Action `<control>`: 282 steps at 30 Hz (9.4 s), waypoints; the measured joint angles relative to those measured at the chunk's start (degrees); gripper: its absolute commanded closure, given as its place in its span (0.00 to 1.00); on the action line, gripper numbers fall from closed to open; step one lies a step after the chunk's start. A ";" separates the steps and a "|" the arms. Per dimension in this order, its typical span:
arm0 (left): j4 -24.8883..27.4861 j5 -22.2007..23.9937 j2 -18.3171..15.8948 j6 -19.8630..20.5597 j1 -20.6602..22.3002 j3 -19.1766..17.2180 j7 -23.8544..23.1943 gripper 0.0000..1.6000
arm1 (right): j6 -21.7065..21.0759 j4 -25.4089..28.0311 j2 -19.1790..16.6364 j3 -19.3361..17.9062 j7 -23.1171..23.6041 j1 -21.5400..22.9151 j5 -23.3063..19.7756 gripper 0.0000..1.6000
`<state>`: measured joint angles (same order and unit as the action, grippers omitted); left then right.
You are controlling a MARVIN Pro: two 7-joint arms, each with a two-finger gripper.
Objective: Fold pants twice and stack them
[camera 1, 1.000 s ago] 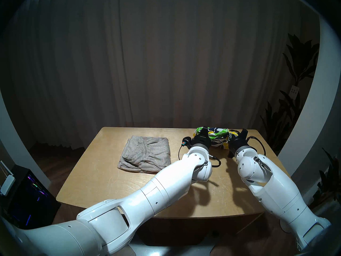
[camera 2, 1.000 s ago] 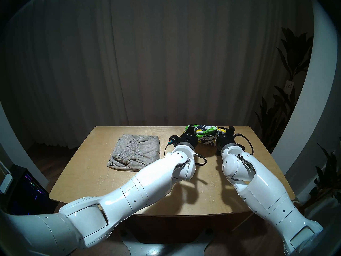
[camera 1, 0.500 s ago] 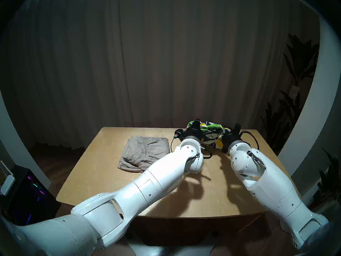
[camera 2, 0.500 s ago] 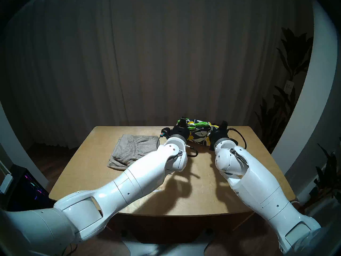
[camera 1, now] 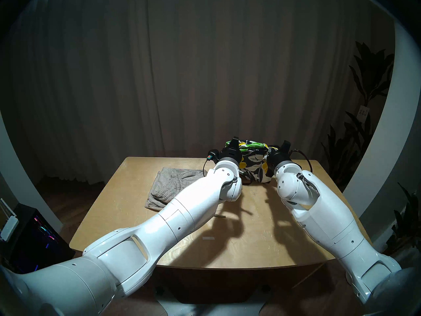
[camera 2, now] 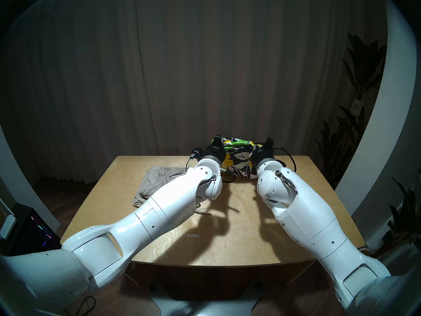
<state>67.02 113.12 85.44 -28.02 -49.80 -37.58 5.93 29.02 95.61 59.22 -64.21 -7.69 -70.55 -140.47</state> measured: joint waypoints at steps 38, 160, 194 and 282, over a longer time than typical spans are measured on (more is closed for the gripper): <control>-4.12 -0.21 -6.94 5.81 5.13 -7.20 -1.44 1.00 | -0.10 -18.58 14.38 9.89 -2.43 19.85 5.54 1.00; 35.05 4.75 -38.89 -7.79 -37.49 -11.47 5.02 0.00 | 11.32 -1.29 11.24 32.26 -6.55 -0.08 9.06 0.72; 53.87 1.07 -51.09 -22.92 -47.09 -17.41 11.46 0.00 | 10.98 11.63 6.57 37.08 -11.09 -3.32 6.02 0.00; 15.43 -69.32 -33.94 13.02 -16.42 -8.47 9.97 0.00 | -10.88 -7.84 -17.50 37.64 -5.00 23.52 69.48 0.00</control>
<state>82.44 43.80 51.50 -15.00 -66.22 -46.05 15.91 18.14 87.77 41.72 -26.57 -12.70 -47.03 -70.99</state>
